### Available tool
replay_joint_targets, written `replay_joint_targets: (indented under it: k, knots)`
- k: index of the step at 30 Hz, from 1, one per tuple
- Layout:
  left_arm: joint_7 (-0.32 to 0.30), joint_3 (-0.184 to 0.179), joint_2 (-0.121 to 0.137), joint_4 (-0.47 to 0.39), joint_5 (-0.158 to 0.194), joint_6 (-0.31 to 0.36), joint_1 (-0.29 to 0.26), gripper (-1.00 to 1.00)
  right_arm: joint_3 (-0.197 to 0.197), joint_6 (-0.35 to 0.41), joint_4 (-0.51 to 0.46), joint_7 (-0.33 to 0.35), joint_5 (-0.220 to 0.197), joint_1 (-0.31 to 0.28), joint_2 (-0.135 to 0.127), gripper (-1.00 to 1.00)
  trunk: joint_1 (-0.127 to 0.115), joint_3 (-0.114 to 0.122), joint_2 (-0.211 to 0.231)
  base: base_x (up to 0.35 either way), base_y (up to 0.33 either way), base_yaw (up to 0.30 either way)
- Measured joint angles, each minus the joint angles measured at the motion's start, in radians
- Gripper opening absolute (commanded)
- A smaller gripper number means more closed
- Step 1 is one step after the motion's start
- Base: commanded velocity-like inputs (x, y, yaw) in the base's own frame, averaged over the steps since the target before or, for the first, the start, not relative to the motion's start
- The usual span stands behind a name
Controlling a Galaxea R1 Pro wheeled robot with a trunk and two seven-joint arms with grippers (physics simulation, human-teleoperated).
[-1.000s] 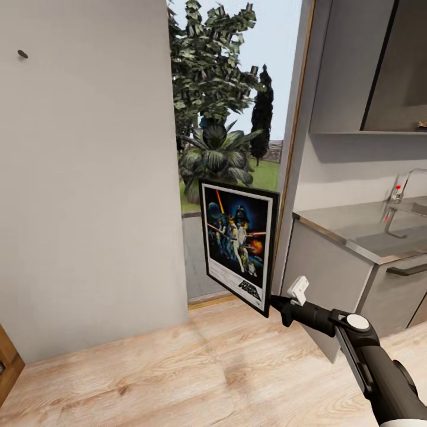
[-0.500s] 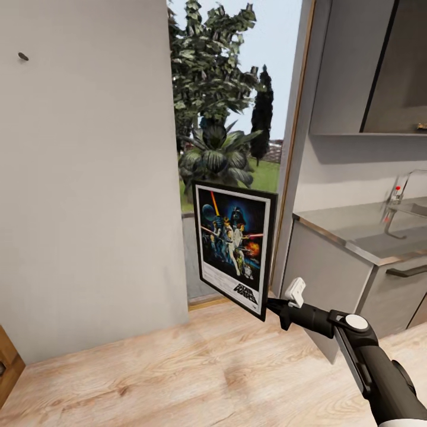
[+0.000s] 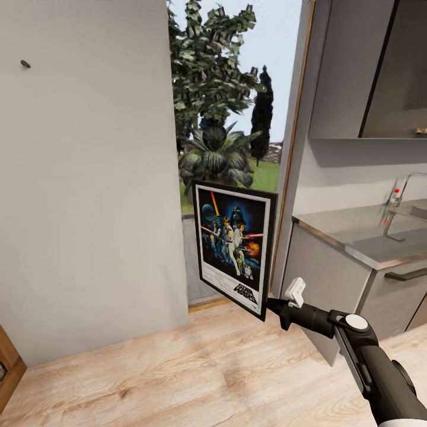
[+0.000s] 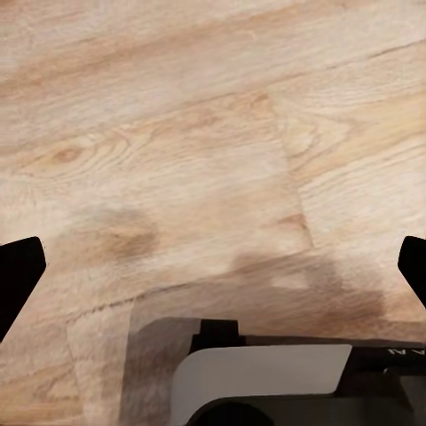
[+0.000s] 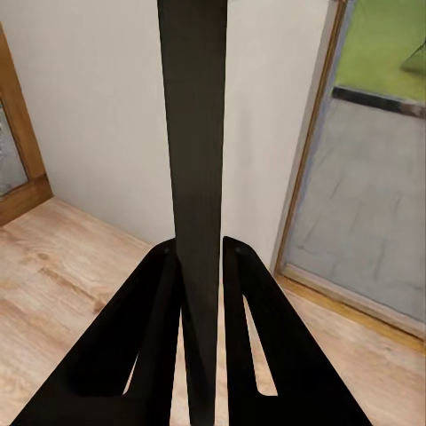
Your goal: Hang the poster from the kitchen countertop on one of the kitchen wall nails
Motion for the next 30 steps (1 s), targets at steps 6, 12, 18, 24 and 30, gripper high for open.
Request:
replay_joint_targets:
  k: [6,12,18,24,30]
  knots:
    - [0.0,0.025,0.0,0.0,0.0,0.0,0.0,1.0,0.0,0.0,0.0,0.0,0.0,0.0,0.0,-1.0,-0.023,0.019,0.042,0.0,0.0,0.0]
    - [0.0,0.028,0.0,0.0,0.0,0.0,0.0,1.0,-0.002,0.001,-0.001,0.0,0.001,0.0,0.0,-1.0,-0.046,0.038,0.084,0.0,0.0,0.0]
    - [0.0,0.028,0.0,0.0,0.0,0.0,0.0,1.0,-0.004,0.002,-0.002,0.0,0.002,0.0,0.0,-1.0,-0.069,0.056,0.126,0.0,0.0,0.0]
    - [0.0,0.028,0.0,0.0,0.0,0.0,0.0,1.0,-0.003,0.001,-0.002,0.0,0.002,0.0,0.0,-1.0,-0.092,0.075,0.168,0.0,0.0,0.0]
    - [0.0,0.028,0.0,0.0,0.0,0.0,0.0,1.0,-0.004,0.0,-0.002,0.0,0.001,0.0,0.0,-1.0,-0.115,0.094,0.21,0.0,0.0,0.0]
